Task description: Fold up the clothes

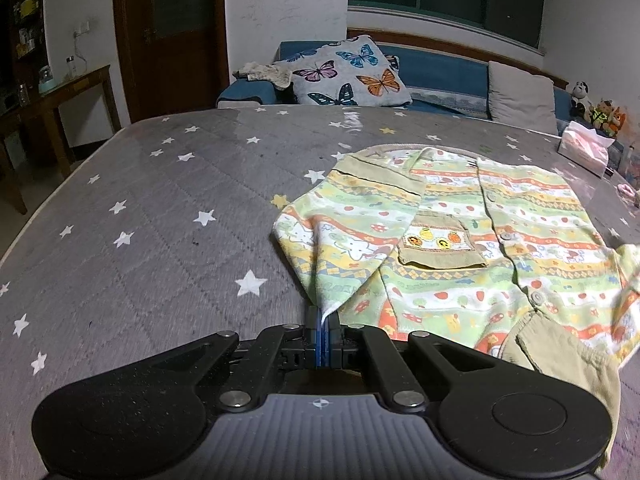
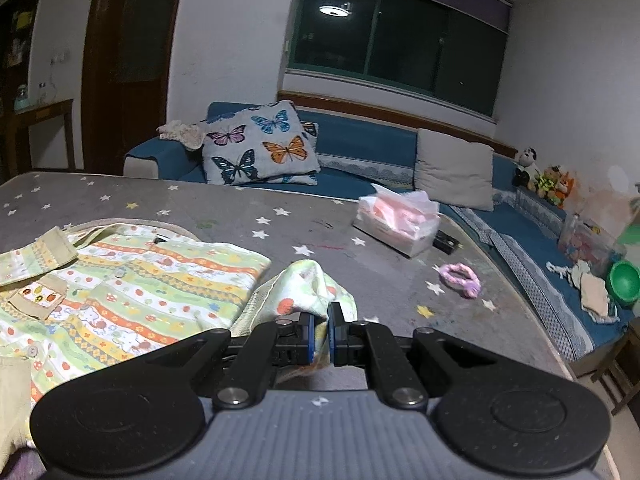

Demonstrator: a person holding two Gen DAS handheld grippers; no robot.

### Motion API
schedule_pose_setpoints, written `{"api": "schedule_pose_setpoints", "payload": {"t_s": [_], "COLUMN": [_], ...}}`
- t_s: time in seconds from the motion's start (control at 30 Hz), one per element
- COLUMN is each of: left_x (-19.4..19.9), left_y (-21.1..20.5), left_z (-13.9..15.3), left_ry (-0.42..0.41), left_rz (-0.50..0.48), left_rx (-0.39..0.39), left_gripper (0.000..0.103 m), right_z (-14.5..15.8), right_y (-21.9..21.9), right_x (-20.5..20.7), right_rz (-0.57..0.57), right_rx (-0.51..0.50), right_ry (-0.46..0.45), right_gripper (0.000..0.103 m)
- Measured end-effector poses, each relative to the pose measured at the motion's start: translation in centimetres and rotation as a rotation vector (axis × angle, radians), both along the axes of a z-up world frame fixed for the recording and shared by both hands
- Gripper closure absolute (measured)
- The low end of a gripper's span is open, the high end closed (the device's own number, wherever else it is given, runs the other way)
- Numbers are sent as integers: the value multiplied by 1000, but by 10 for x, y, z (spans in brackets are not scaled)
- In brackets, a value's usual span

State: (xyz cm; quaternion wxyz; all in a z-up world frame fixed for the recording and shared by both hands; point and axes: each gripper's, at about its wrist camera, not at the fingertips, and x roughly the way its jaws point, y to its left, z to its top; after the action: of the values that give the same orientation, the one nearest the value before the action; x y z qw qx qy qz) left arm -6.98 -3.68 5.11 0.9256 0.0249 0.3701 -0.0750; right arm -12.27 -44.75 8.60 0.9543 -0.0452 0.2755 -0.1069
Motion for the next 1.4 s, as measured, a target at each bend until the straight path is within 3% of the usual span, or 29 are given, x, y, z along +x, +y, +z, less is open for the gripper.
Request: {"api": "schedule_pose_setpoints", "payload": {"t_s": [0.27,0.4,0.5,0.53,0.63,0.7,0.77,0.93,1.2,1.27,1.4], "left_x": [-7,-4,-2,-2,-4,-6,-8,-8,17,28,53], "left_y": [-5,-4,-2,-2,-1,0,0,-1,-12,-21,-44], "left_z": [-4,-8,-9,-10,-10,-10,-8,0,11,12,10], "left_ry": [16,29,31,30,23,13,6,-20,-52,-54,-47], "left_rz": [-27,-28,-30,-29,-26,-27,-28,-36,-69,-92,-149], "left_rx": [-1,-10,-12,-11,-7,-4,3,13,22,25,35], "left_gripper": [101,99,94,91,66,59,47,39,40,51,60], "right_z": [-28,-50,-56,-56,-53,-52,-55,-69,-73,-67,-65], "right_y": [-43,-70,-78,-79,-76,-72,-65,-65,-87,-83,-67], "right_x": [-39,-55,-65,-67,-65,-60,-51,-29,-29,-32,-26], "right_rz": [-108,-193,-228,-237,-242,-229,-206,-205,-287,-262,-178], "right_rx": [101,165,169,162,142,129,106,91,75,87,111], "right_ry": [40,90,99,95,78,76,86,131,160,136,116], "right_gripper": [96,87,71,66,59,47,45,41,40,40,40]}}
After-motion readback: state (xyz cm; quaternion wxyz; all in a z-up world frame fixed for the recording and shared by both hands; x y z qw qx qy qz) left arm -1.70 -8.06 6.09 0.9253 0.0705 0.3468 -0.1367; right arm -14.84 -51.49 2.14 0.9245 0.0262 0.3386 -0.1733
